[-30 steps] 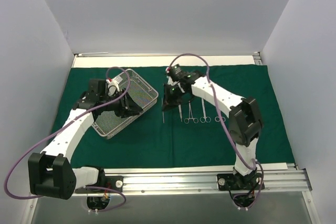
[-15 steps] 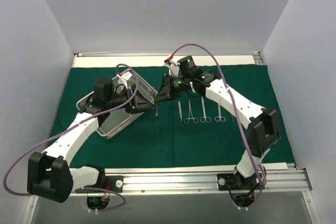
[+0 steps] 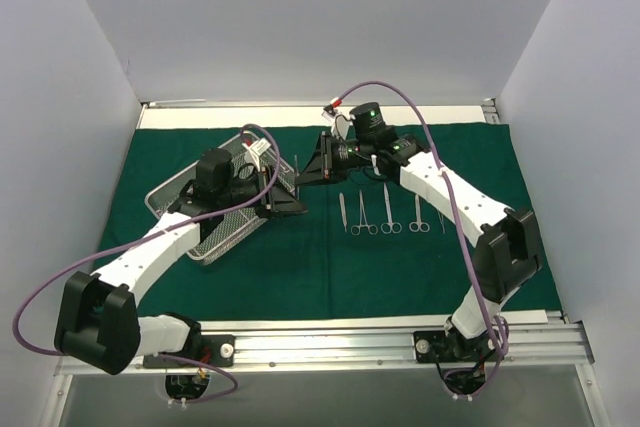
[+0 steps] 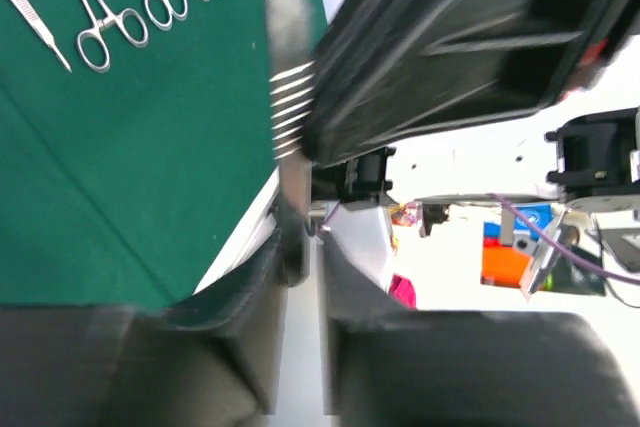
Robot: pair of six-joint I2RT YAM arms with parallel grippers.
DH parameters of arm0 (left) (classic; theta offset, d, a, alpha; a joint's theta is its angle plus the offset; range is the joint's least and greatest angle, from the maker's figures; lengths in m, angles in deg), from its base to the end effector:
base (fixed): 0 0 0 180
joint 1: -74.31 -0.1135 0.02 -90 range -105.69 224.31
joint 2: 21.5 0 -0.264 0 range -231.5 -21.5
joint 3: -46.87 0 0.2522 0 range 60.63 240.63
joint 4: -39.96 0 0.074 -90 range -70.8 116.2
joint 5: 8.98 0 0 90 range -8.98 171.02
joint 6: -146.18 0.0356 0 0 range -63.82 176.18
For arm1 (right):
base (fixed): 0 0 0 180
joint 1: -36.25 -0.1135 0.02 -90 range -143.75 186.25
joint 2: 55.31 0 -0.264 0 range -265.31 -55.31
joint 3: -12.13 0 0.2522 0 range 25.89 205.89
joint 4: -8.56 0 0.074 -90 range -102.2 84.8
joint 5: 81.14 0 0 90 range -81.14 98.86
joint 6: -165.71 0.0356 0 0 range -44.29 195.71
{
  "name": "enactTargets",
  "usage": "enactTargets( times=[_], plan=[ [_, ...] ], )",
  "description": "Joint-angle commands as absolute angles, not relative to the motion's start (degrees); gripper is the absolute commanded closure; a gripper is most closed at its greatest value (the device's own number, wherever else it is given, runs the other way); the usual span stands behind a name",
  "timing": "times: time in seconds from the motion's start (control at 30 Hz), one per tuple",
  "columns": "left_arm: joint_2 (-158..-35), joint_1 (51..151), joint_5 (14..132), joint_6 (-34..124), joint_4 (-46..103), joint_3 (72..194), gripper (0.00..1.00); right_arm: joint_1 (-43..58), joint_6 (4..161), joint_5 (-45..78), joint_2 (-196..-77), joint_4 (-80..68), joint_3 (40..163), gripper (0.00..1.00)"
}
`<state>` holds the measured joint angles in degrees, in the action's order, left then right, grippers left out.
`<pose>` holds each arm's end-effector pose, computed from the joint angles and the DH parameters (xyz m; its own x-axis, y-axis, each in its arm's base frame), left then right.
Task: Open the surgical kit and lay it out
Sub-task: Place the medical item in the surgical kit.
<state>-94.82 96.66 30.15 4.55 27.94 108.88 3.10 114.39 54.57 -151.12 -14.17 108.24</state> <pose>0.2486 -0.1321 0.2787 -0.9320 -0.1518 -0.3291 0.2707 0.3122 -0.9106 0.3128 0.2348 0.3397 -0.8342 -0.0236 -0.5509 -0.5309 0.3043 0.7909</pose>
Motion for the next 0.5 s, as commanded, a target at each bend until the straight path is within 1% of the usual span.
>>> enactTargets(
  times=[0.0,0.07,0.1,0.17,0.27,0.3,0.33,0.37,0.4,0.43,0.47],
  plan=[
    [-95.8,97.5,27.8,4.5,29.7,110.5,0.77,4.0,117.7,57.5,-146.9,-9.0,107.6,1.0],
    [-95.4,97.4,27.8,4.7,29.0,110.4,0.82,4.1,119.8,58.3,-146.5,-6.7,106.9,1.0],
    [-94.9,97.5,28.5,4.9,28.1,110.5,0.88,4.1,120.8,58.5,-146.1,-5.9,106.7,1.0],
    [-94.5,97.4,28.6,4.8,27.5,110.9,0.97,4.1,123.5,59.5,-145.6,-1.8,105.6,1.0],
    [-93.0,97.4,29.4,5.3,23.6,111.9,0.98,4.3,124.1,60.6,-145.0,-0.6,105.5,1.0],
    [-91.8,97.4,29.9,5.5,21.7,112.2,0.98,4.6,120.0,60.5,-145.1,-2.1,106.8,0.9],
    [-91.2,97.4,30.1,5.2,21.3,112.2,0.98,5.0,115.6,59.3,-145.6,-11.3,108.7,0.75],
    [-90.6,97.4,29.9,4.9,21.1,112.1,0.98,5.0,110.1,54.1,-146.0,-17.1,111.0,0.58],
    [-89.4,97.4,29.8,4.6,20.1,111.8,0.98,5.0,99.1,50.6,-147.1,-21.9,116.2,0.53],
    [-88.7,97.4,29.6,4.1,19.9,111.6,0.98,4.3,93.7,47.0,-147.5,-29.3,118.4,0.48],
    [-88.0,97.5,29.3,3.7,19.5,111.3,0.98,3.6,88.6,40.5,-147.6,-31.4,119.8,0.42]
  ],
)
